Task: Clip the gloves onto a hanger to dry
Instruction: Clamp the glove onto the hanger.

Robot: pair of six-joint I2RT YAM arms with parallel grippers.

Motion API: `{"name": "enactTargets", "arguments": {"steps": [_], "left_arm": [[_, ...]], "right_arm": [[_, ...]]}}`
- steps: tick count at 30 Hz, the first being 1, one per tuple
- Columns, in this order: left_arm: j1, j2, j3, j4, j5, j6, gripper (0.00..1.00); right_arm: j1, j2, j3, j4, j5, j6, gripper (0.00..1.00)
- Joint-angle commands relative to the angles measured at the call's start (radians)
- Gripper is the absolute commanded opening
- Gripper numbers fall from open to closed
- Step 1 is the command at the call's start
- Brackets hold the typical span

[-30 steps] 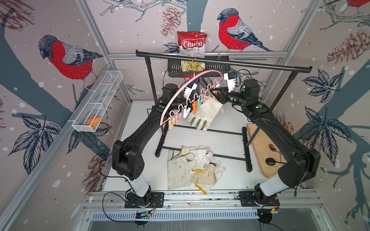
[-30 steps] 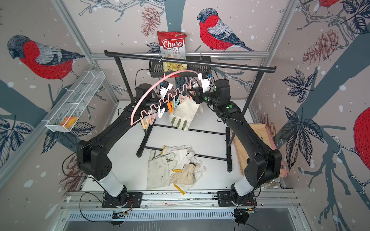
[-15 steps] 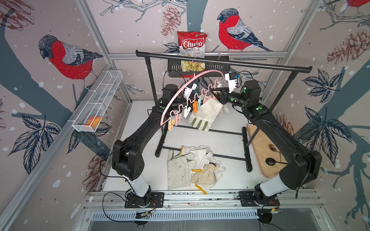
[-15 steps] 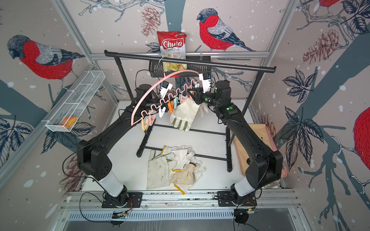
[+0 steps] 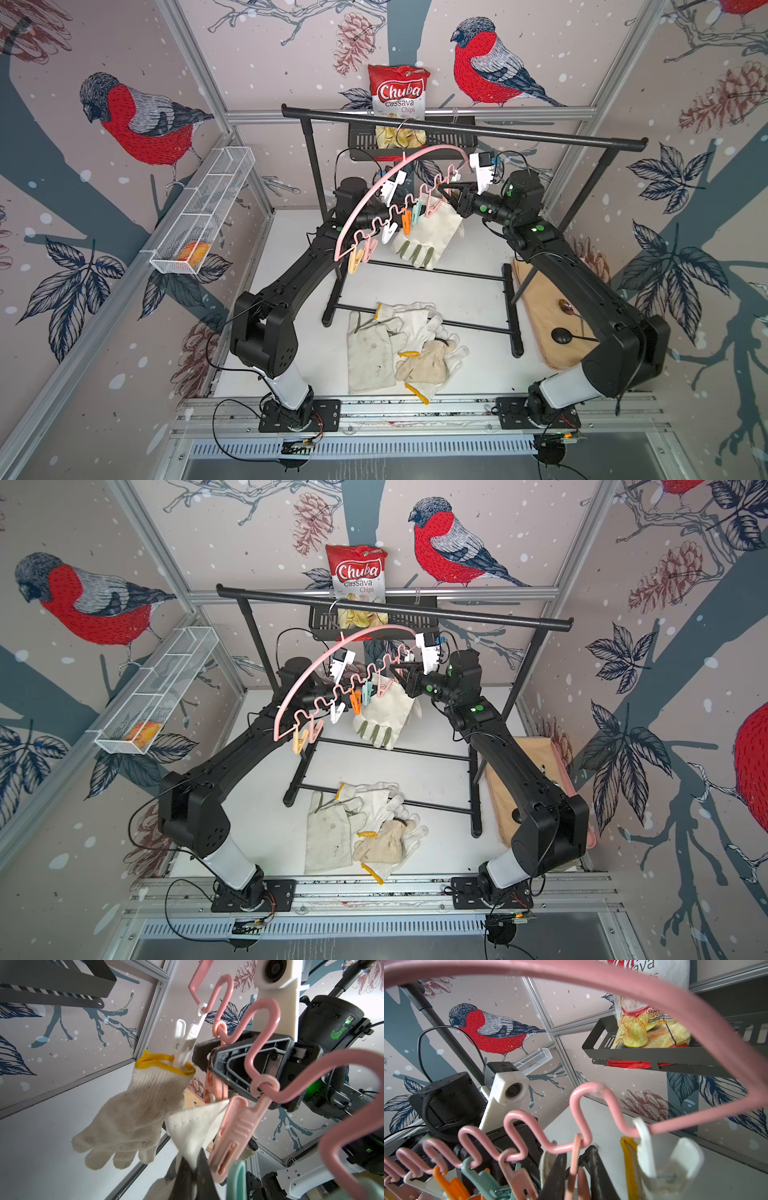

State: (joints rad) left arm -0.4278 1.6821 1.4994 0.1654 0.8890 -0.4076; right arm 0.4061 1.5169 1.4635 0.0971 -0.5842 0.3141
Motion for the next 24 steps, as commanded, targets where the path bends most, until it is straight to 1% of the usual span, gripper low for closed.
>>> {"name": "enactTargets", "arguments": {"steps": [1, 4, 6, 9, 11, 13, 15, 16, 18, 21, 24], "left_arm": [[-0.003, -0.011, 0.002, 0.082, 0.017, -0.021, 0.0], [-0.004, -0.01, 0.001, 0.082, 0.016, -0.021, 0.0], [-0.005, -0.012, -0.001, 0.077, 0.013, -0.016, 0.0], [-0.005, -0.015, -0.002, 0.065, 0.008, -0.007, 0.0], [-0.005, -0.016, -0.005, 0.058, 0.003, 0.0, 0.0], [-0.004, -0.018, -0.007, 0.056, -0.001, 0.003, 0.0], [-0.003, -0.016, -0.004, 0.053, -0.003, 0.005, 0.0], [-0.003, -0.016, -0.003, 0.054, -0.002, 0.006, 0.0], [-0.002, -0.016, -0.001, 0.052, -0.005, 0.007, 0.0], [0.001, -0.016, -0.006, 0.047, -0.012, 0.014, 0.0], [0.008, -0.022, -0.013, 0.034, -0.03, 0.027, 0.0]], "right_arm": [[0.0, -0.011, 0.0, 0.053, -0.005, 0.008, 0.2], [0.001, -0.011, -0.001, 0.049, -0.003, 0.008, 0.2], [0.001, -0.01, 0.001, 0.044, -0.002, 0.007, 0.23], [-0.001, -0.011, 0.004, 0.035, 0.002, 0.008, 0.3], [-0.003, -0.01, 0.006, 0.028, 0.004, 0.005, 0.38], [-0.005, -0.013, 0.007, 0.023, 0.005, 0.003, 0.42], [-0.006, -0.012, 0.009, 0.021, 0.006, 0.002, 0.43], [-0.006, -0.013, 0.011, 0.018, 0.004, 0.0, 0.45], [-0.009, -0.014, 0.015, 0.011, 0.006, -0.009, 0.53], [-0.012, -0.018, 0.022, -0.006, 0.013, -0.026, 0.62], [-0.022, -0.031, 0.02, -0.013, 0.026, -0.039, 0.69]]}}
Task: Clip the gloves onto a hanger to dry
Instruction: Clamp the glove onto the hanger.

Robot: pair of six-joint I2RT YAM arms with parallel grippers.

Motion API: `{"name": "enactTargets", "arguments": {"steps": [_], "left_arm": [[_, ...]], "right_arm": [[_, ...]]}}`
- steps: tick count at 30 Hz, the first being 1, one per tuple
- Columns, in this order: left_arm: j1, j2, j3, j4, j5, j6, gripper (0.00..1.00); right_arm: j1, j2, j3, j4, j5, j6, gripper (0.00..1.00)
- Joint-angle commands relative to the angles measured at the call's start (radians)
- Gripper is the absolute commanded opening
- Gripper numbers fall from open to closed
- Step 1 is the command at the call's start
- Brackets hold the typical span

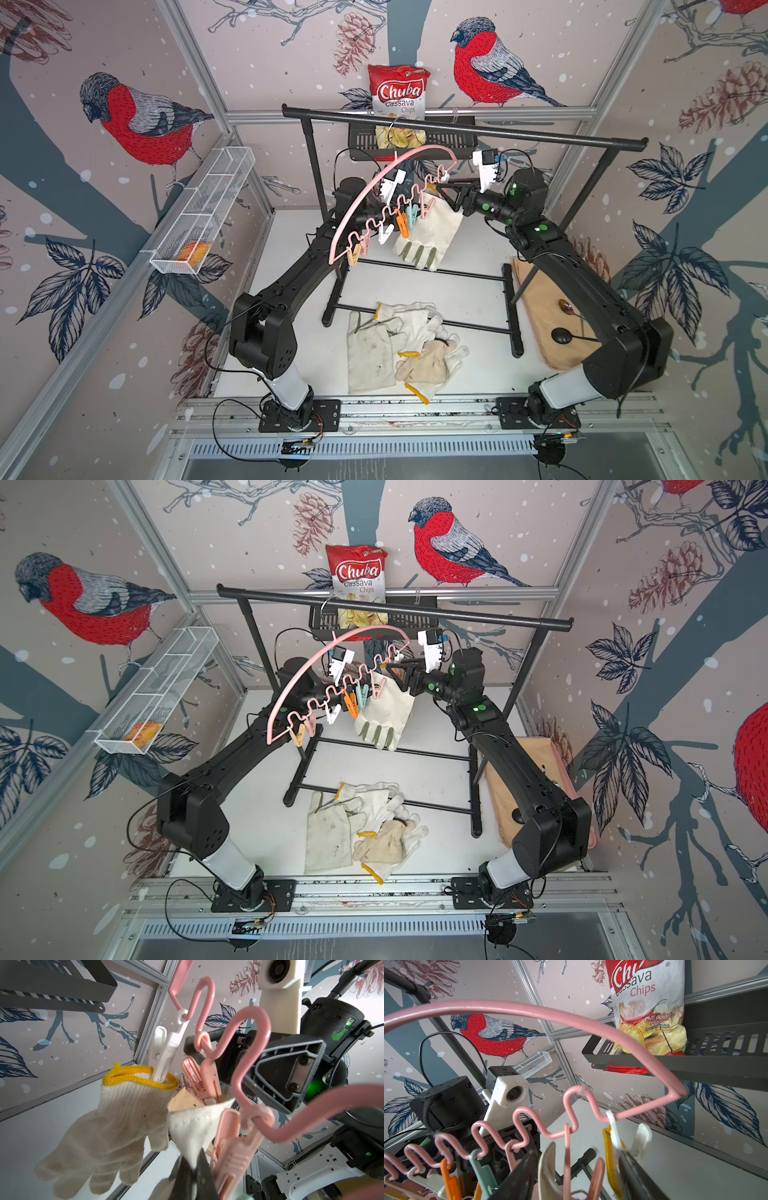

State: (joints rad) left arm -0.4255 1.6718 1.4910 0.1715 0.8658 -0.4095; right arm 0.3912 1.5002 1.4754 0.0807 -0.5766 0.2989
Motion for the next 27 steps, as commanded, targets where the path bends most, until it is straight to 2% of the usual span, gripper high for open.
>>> {"name": "enactTargets", "arguments": {"steps": [1, 9, 12, 14, 17, 22, 27], "left_arm": [[0.009, -0.016, -0.01, 0.028, -0.013, 0.034, 0.0], [0.058, -0.072, -0.111, 0.034, -0.085, 0.059, 0.01], [0.072, -0.1, -0.139, 0.025, -0.123, 0.08, 0.06], [0.078, -0.116, -0.148, 0.006, -0.153, 0.105, 0.19], [0.084, -0.143, -0.164, -0.003, -0.186, 0.134, 0.28], [0.11, -0.176, -0.193, 0.008, -0.196, 0.145, 0.32], [0.149, -0.225, -0.233, -0.006, -0.253, 0.156, 0.34]], "right_arm": [[-0.01, -0.017, 0.005, 0.002, 0.022, -0.024, 0.71], [-0.03, -0.037, 0.003, -0.005, 0.036, -0.012, 0.76], [-0.031, -0.037, 0.006, -0.012, 0.033, -0.012, 0.76], [-0.031, -0.037, 0.006, -0.011, 0.027, -0.011, 0.76], [-0.032, -0.041, 0.004, -0.01, 0.02, -0.011, 0.78], [-0.031, -0.059, -0.01, -0.002, 0.023, -0.012, 0.82], [-0.032, -0.081, -0.022, -0.009, 0.037, -0.003, 0.83]]}}
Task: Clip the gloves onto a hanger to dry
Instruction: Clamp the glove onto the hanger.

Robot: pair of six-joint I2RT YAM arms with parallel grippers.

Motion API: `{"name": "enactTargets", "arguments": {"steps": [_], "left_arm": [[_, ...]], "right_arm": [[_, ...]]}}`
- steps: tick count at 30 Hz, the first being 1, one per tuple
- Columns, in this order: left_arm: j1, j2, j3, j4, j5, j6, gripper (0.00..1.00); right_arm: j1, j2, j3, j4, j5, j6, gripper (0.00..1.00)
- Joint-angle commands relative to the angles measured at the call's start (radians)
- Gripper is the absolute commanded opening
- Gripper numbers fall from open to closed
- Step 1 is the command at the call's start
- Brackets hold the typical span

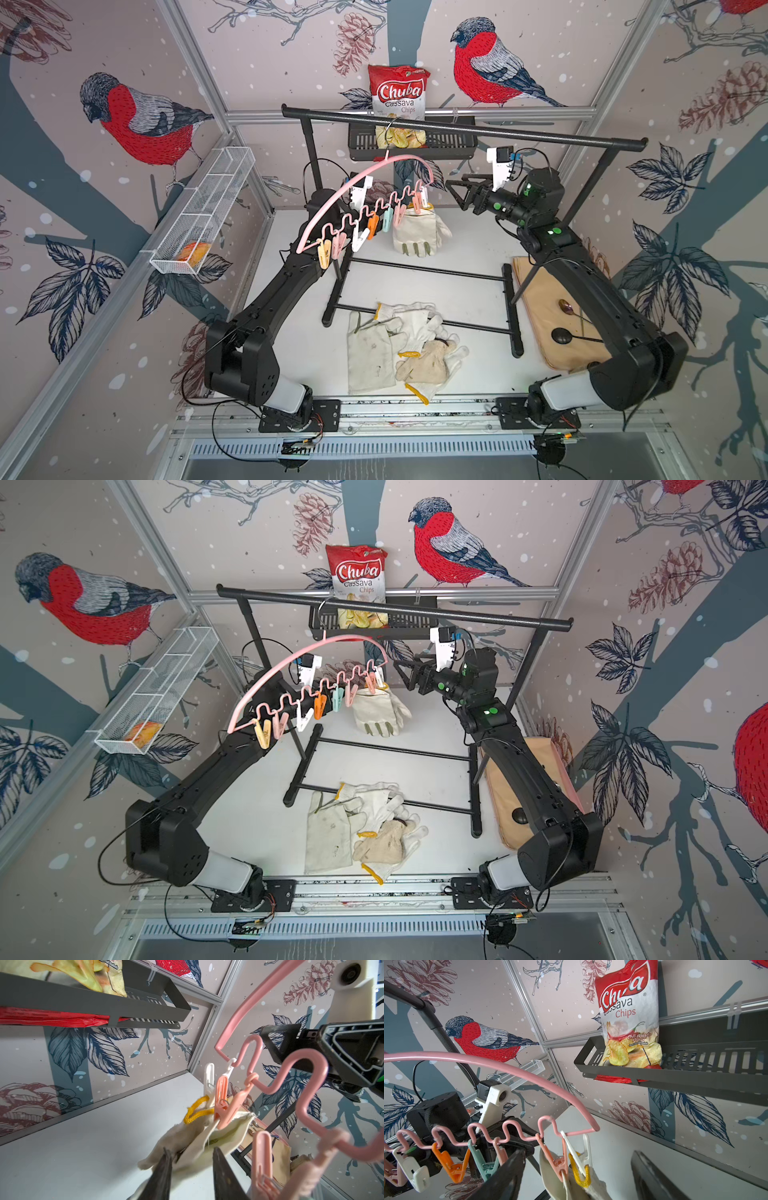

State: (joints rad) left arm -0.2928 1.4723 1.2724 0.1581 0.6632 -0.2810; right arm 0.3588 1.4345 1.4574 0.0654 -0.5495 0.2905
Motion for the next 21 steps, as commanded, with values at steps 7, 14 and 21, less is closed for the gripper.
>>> {"name": "enactTargets", "arguments": {"steps": [7, 14, 21], "left_arm": [[0.088, -0.11, -0.088, -0.036, -0.152, 0.039, 0.35], [0.109, -0.199, -0.159, -0.039, -0.169, 0.035, 0.37], [0.112, -0.319, -0.227, -0.057, -0.132, 0.045, 0.38]], "right_arm": [[0.013, -0.066, -0.071, 0.01, 0.024, 0.044, 0.82], [0.043, -0.126, -0.144, -0.003, 0.058, 0.071, 0.81], [0.087, -0.177, -0.226, -0.032, 0.119, 0.096, 0.78]]}}
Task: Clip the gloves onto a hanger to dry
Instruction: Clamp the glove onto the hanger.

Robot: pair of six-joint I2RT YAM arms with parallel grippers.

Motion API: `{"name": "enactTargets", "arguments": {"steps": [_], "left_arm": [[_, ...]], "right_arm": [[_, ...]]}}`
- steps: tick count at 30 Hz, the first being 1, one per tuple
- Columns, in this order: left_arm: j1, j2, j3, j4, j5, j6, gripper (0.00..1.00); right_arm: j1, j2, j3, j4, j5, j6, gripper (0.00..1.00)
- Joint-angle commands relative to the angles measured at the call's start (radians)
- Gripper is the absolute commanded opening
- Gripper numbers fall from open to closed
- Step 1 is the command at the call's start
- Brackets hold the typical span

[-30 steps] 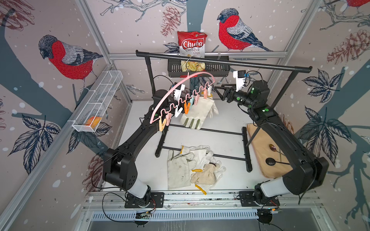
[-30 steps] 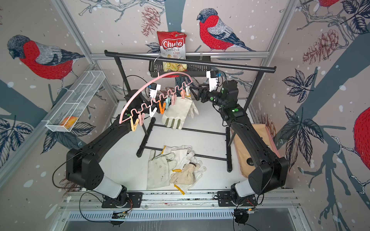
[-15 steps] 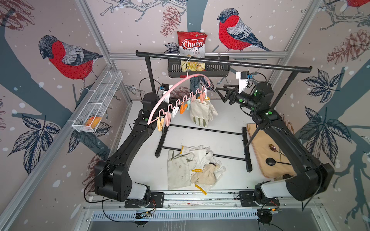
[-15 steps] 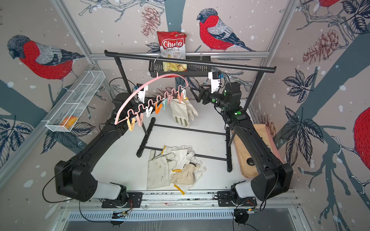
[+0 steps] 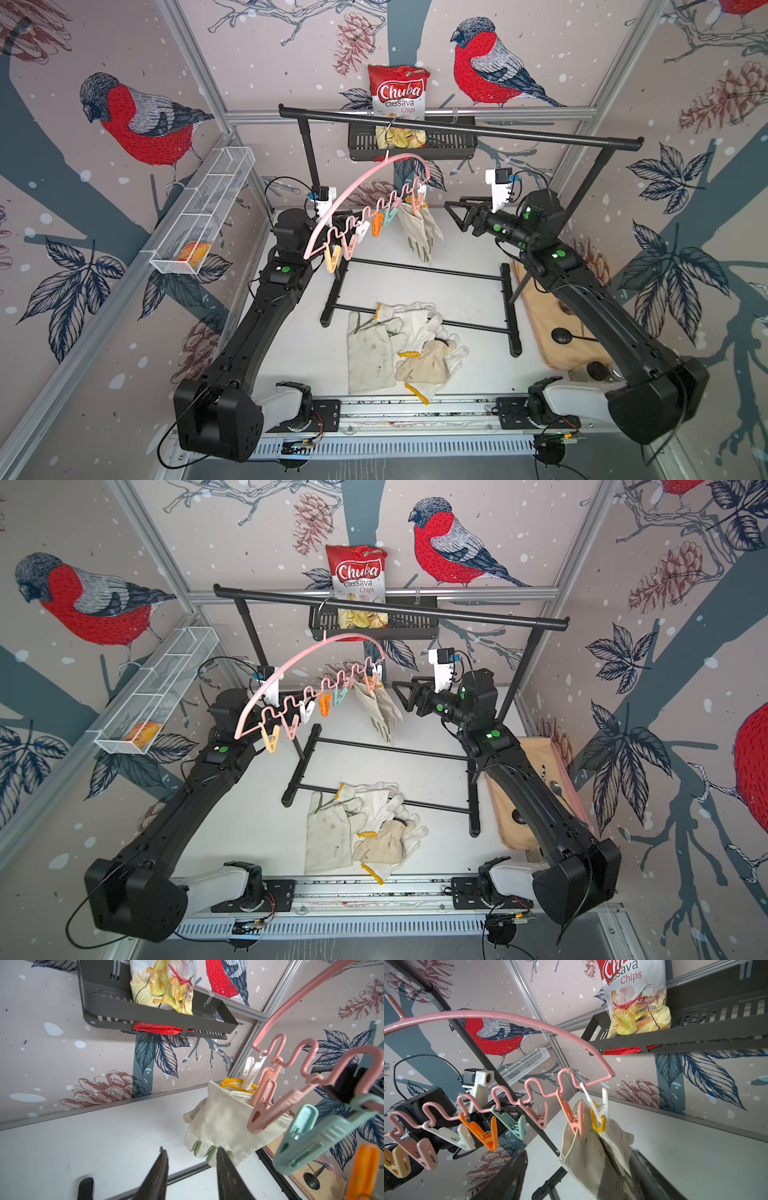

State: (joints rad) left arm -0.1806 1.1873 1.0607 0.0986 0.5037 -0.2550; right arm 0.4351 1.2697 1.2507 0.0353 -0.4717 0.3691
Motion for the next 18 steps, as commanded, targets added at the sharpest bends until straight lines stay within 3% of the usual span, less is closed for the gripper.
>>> {"name": "enactTargets", "arguments": {"steps": [1, 6, 14, 18], "left_arm": [[0.0, -0.052, -0.025, -0.005, 0.027, 0.022, 0.38], [0.0, -0.139, -0.057, -0.087, -0.041, 0.056, 0.38], [0.0, -0.297, -0.146, -0.201, -0.339, 0.058, 0.38], [0.0, -0.354, -0.14, -0.262, -0.419, 0.055, 0.38]], "right_arm": [[0.02, -0.012, -0.034, -0.003, 0.049, 0.025, 0.78], [0.084, -0.067, -0.096, -0.039, 0.104, 0.028, 0.75], [0.208, -0.106, -0.174, -0.104, 0.226, -0.004, 0.73], [0.263, -0.121, -0.208, -0.138, 0.273, -0.014, 0.71]]}}
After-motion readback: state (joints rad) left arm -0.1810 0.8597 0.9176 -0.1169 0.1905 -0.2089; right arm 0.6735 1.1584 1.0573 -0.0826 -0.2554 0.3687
